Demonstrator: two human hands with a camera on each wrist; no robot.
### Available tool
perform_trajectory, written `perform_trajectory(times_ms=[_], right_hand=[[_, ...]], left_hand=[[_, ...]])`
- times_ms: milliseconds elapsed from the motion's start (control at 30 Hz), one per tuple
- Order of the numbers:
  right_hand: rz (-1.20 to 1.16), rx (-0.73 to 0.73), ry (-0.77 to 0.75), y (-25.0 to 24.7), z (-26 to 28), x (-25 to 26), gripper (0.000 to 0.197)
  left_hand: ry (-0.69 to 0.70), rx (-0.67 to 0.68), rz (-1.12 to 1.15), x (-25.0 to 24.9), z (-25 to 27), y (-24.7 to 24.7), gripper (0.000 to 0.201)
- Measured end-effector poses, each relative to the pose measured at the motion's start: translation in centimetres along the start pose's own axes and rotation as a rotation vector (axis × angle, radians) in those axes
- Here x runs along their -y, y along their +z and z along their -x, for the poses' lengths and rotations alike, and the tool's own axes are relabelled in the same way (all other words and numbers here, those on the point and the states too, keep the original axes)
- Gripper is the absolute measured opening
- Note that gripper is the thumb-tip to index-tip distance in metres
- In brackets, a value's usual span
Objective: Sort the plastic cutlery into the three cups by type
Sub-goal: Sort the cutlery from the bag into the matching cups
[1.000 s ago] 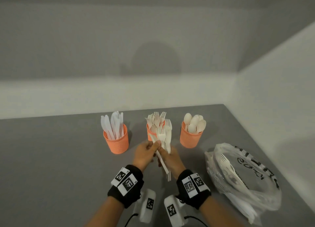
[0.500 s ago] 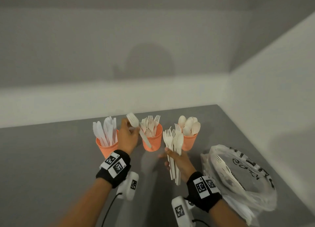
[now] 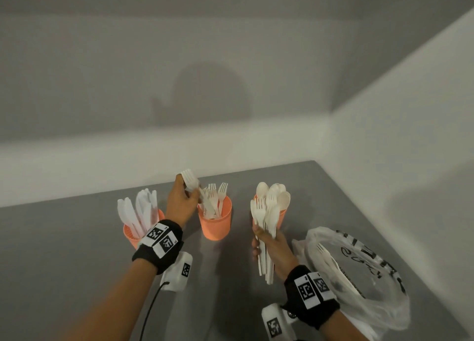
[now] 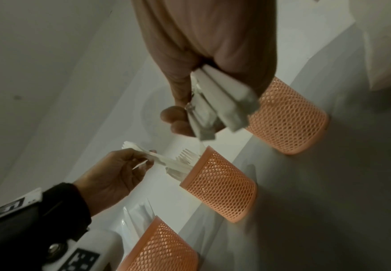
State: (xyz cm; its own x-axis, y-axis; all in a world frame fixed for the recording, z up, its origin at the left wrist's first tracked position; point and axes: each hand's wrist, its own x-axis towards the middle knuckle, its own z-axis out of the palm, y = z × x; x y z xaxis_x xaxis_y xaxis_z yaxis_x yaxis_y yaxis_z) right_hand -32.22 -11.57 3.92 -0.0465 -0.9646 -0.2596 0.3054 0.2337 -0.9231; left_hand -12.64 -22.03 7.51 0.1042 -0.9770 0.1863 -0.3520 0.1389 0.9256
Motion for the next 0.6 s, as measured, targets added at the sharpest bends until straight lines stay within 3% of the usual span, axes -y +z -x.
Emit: perform_trajectory(times_ms=[133, 333, 433, 533, 600], right_hand=[[0.039, -0.001, -0.007, 0.4, -0.7, 0.0, 0.010], [0.033, 0.002, -0.006, 0.7, -0.9, 0.0, 0.008], [0.018, -0.001, -0.007, 0.7, -0.9, 0.1, 0.009], [0.022, 0.000, -0.013, 0.7, -0.9, 0.3, 0.009], [0.023, 0.004, -0.006, 0.8, -0.9, 0.4, 0.008]], left_hand=[[-0.103, 0.055, 0.095, 0.0, -0.8, 1.0, 0.016], [-0.177, 0.192, 0.005, -1.6, -1.6, 2.7, 0.013], [-0.048, 0.191, -0.151, -1.6, -1.9, 3.3, 0.025], [0.126, 0.220, -0.258, -1.2, -2.2, 3.8, 0.003], [0.209, 0.270, -0.368, -0.9, -2.4, 4.3, 0.006]])
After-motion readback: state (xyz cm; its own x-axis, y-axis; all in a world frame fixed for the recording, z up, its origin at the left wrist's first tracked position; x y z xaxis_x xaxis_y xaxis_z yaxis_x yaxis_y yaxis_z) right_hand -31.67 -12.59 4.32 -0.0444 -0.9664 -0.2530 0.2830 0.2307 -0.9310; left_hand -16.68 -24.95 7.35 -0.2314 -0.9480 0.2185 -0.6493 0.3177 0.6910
